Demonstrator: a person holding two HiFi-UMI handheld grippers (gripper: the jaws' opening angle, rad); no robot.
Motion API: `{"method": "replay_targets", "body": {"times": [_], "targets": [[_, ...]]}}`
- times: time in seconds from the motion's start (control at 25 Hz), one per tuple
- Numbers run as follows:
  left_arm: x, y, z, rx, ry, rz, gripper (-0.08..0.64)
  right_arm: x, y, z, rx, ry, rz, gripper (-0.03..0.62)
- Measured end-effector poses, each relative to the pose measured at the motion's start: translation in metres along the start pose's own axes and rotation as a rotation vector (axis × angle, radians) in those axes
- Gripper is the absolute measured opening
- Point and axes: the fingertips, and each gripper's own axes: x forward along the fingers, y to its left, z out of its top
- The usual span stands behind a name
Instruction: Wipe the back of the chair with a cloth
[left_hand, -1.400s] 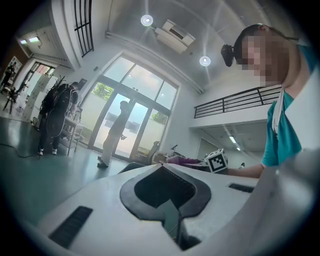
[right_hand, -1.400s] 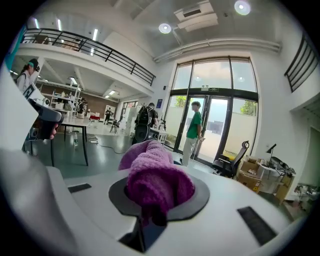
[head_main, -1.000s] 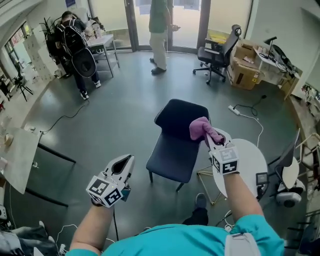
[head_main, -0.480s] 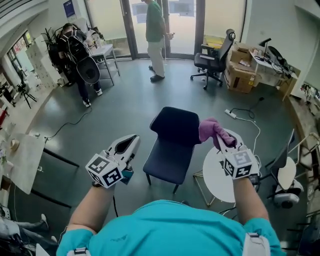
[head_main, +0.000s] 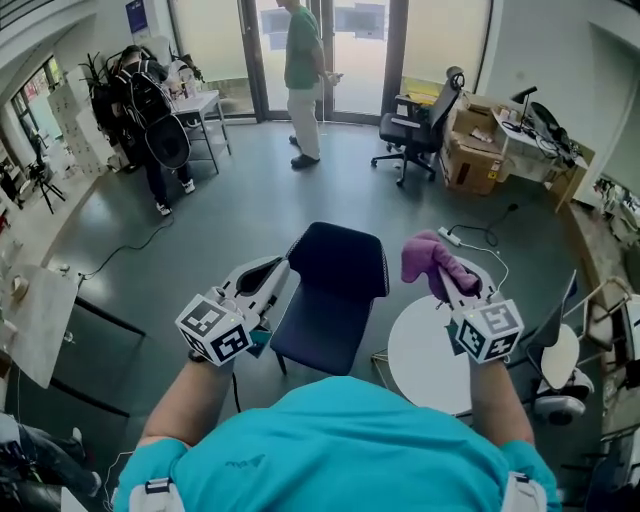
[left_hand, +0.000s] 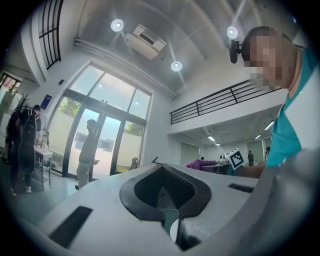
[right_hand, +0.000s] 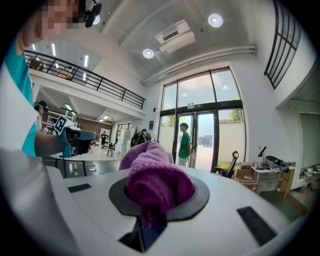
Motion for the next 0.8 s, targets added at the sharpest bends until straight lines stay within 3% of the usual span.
{"method": "replay_targets", "body": {"times": [0.28, 0.52, 0.8], "targets": [[-0.001, 0.037, 0.016, -0.003, 0.002, -0.086, 0.003, 0.033, 0.024, 0.028, 0.123, -0.069, 0.006, 0.058], [-0.01, 0.058, 0.02, -0.013, -0.019, -0.108, 0.003, 0.051, 0.047, 0.033, 0.112, -0.09, 0.009, 0.055], [0.0, 0.061, 0.014, -0.027, -0.012, -0.12, 0.003, 0.055, 0.039, 0.024, 0.113, -0.064, -0.007, 0.051]]}}
